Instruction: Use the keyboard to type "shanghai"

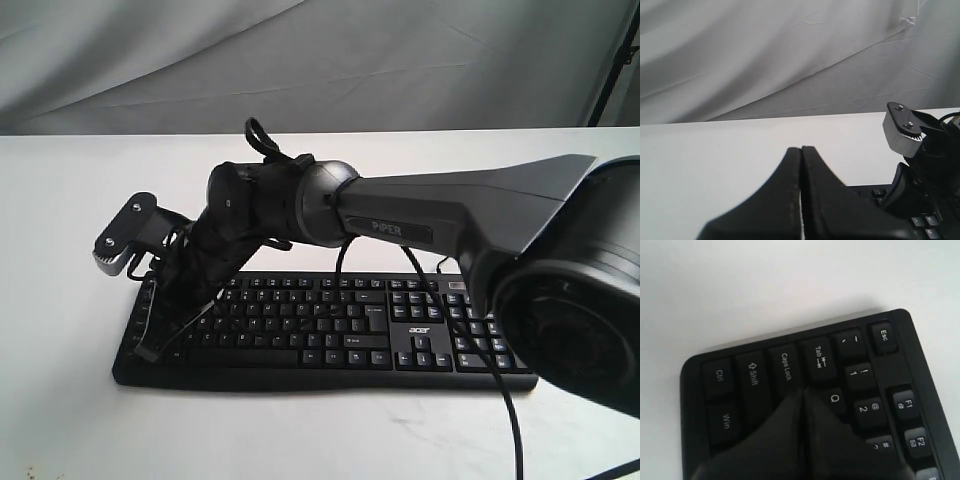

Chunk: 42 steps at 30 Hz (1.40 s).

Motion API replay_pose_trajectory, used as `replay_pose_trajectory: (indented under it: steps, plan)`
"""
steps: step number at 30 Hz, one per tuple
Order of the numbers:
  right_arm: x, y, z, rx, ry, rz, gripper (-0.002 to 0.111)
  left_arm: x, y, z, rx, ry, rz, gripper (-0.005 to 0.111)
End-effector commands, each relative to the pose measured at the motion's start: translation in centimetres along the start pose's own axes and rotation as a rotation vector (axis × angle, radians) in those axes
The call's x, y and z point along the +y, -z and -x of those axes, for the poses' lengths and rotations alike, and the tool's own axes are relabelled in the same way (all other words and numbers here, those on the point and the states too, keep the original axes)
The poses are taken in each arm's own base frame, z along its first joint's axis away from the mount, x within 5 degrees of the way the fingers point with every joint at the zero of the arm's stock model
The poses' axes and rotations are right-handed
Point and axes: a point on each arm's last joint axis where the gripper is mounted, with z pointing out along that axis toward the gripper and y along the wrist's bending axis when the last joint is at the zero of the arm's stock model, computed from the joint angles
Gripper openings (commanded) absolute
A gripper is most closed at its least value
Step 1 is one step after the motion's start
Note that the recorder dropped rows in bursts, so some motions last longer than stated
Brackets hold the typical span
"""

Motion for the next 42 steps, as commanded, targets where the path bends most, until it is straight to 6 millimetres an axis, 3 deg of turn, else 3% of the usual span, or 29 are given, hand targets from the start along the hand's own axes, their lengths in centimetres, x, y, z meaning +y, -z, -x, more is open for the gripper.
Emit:
replay_pose_trajectory:
  steps: [1,8,17,20,26,30,42]
  plan:
    - [0.0,-0.6,-0.1,-0.007,-0.002,0.001,0.000,0.0,0.0,0.0,-0.007,0.002,-0.007,0.000]
    - [0.0,-0.5,-0.1,-0.002,-0.002,0.009,0.000,0.0,0.0,0.0,-0.007,0.002,-0.007,0.000]
    - [-0.1,3.0,1.1,0.010,0.044,-0.048,0.000,0.0,0.0,0.0,-0.007,0.002,-0.007,0.000]
    - [-0.1,4.0,-0.3,0.046,0.020,-0.059,0.000,0.0,0.0,0.0,-0.007,0.002,-0.007,0.000]
    - [0.2,7.5,-5.2,0.027,-0.113,-0.117,0.000,0.0,0.0,0.0,-0.007,0.002,-0.007,0.000]
    - [0.8,7.3,-6.7,0.022,-0.160,-0.124,0.000,0.0,0.0,0.0,-0.007,0.002,-0.007,0.000]
    - [0.8,5.6,-7.7,0.059,-0.187,-0.102,0.000,0.0,0.0,0.0,-0.007,0.002,-0.007,0.000]
